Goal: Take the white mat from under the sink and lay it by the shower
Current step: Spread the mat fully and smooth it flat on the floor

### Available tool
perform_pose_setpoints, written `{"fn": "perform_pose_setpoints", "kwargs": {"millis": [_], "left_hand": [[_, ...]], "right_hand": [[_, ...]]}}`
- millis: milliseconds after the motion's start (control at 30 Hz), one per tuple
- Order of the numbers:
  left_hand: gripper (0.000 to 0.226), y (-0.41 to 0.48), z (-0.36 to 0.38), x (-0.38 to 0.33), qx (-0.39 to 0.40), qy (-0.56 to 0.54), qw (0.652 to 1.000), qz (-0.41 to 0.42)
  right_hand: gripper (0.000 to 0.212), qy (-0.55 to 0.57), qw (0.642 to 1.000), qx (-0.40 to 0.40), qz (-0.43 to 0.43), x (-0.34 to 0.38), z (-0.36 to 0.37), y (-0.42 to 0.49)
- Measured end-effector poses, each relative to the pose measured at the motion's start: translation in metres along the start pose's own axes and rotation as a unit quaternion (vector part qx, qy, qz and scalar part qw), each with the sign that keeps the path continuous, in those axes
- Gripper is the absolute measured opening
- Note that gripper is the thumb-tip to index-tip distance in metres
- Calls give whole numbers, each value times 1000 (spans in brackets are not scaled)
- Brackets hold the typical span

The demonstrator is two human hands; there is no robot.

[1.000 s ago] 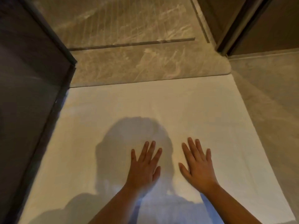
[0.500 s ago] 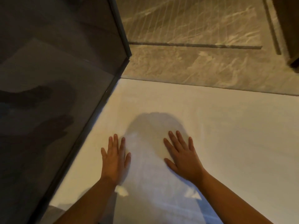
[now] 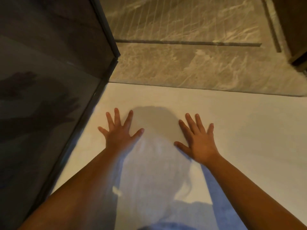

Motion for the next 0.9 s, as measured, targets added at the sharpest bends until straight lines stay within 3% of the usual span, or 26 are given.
{"fn": "perform_pose_setpoints", "kwargs": {"millis": [500, 600, 667, 800, 900], "left_hand": [[80, 11, -5, 12, 1, 21, 1000, 10], [74, 8, -8, 9, 16, 23, 1000, 9], [61, 1, -20, 2, -13, -15, 1000, 7], [36, -31, -40, -37, -130, -92, 976, 151], [36, -50, -25, -53, -89, -108, 975, 170]], "right_hand": [[79, -8, 1000, 6, 18, 10, 5, 9], [75, 2, 1000, 8, 25, 11, 2, 8], [69, 38, 999, -8, 27, 19, -6, 8], [44, 114, 981, -146, -53, 61, -28, 8], [36, 141, 973, -146, -108, 95, -27, 16]]}}
Point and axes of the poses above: each hand's wrist, its own y-axis towards the middle knuckle, its own z-axis out of the palm, x = y × z, the point moved 7 cm from there along y, towards the middle knuckle
